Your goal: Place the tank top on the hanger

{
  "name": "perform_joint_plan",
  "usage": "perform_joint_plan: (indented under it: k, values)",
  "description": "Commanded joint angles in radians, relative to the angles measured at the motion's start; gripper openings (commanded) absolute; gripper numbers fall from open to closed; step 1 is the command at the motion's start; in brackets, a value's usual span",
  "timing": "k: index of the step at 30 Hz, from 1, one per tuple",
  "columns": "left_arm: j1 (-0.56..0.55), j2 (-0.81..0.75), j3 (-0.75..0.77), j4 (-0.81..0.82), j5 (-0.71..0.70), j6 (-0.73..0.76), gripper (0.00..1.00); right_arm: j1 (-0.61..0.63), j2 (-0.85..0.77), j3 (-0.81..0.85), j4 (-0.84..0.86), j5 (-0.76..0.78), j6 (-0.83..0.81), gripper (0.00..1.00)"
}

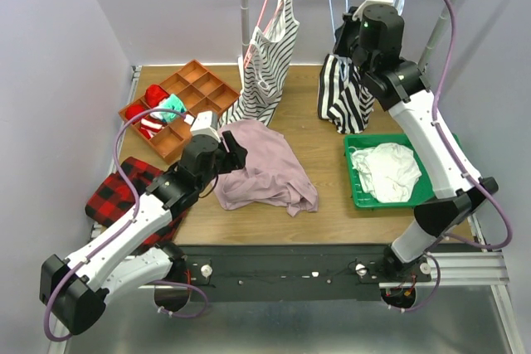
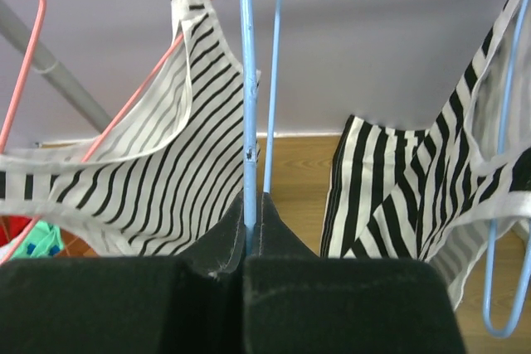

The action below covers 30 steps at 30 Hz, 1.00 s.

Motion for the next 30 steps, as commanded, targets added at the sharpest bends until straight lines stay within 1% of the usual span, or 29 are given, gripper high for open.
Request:
perform_joint_plan:
  k: [1, 5, 6, 8, 9, 10, 11, 12, 13, 15, 17, 20, 24, 26, 29, 30]
  values:
    - [0.005, -0.024, -0.056, 0.021, 0.002, -0.046, 0.69, -0.006, -0.090, -0.093, 0.040, -0.091, 0.047, 0.01]
    - [-0.001, -0.041, -0.154, 0.078, 0.012, -0.090, 0.69, -0.008, -0.177, -0.194, 0.009, -0.149, 0.092, 0.01]
    - [-0.002, -0.038, -0.168, 0.078, 0.002, -0.095, 0.68, -0.008, -0.227, -0.258, 0.005, -0.169, 0.118, 0.01]
    - [-0.016, -0.033, -0.204, 0.063, -0.049, -0.118, 0.68, -0.006, -0.286, -0.340, 0.009, -0.268, 0.144, 0.01]
    - [-0.018, -0.034, -0.213, 0.052, -0.083, -0.130, 0.67, -0.006, -0.312, -0.393, 0.011, -0.310, 0.165, 0.01]
    - [-0.019, -0.039, -0.237, 0.041, -0.112, -0.149, 0.66, -0.006, -0.375, -0.489, 0.020, -0.370, 0.182, 0.01]
    - [-0.019, -0.056, -0.250, 0.020, -0.175, -0.167, 0.66, -0.003, -0.407, -0.557, 0.032, -0.407, 0.201, 0.01]
    - [-0.019, -0.065, -0.259, 0.008, -0.201, -0.210, 0.65, 0.001, -0.439, -0.616, 0.049, -0.437, 0.228, 0.01]
    - [-0.019, -0.071, -0.276, -0.003, -0.221, -0.228, 0.64, 0.006, -0.499, -0.725, 0.072, -0.491, 0.240, 0.01]
    - [-0.019, -0.079, -0.286, -0.015, -0.257, -0.253, 0.63, 0.018, -0.547, -0.803, 0.075, -0.520, 0.270, 0.01]
    - [-0.019, -0.036, -0.280, -0.012, -0.257, -0.255, 0.61, 0.032, -0.594, -0.890, 0.075, -0.557, 0.280, 0.01]
    - [-0.021, 0.040, -0.247, -0.020, -0.258, -0.261, 0.57, 0.046, -0.625, -0.962, 0.058, -0.593, 0.284, 0.01]
    - [-0.019, 0.090, -0.248, 0.017, -0.251, -0.281, 0.52, 0.053, -0.665, -1.021, 0.043, -0.640, 0.280, 0.01]
    - [-0.021, 0.123, -0.244, 0.028, -0.251, -0.285, 0.52, 0.056, -0.668, -1.042, 0.041, -0.697, 0.285, 0.01]
    - [-0.021, 0.163, -0.236, 0.070, -0.228, -0.275, 0.49, 0.072, -0.679, -1.072, 0.020, -0.737, 0.290, 0.01]
    - [-0.021, 0.170, -0.236, 0.080, -0.220, -0.273, 0.44, 0.078, -0.685, -1.079, 0.014, -0.744, 0.291, 0.01]
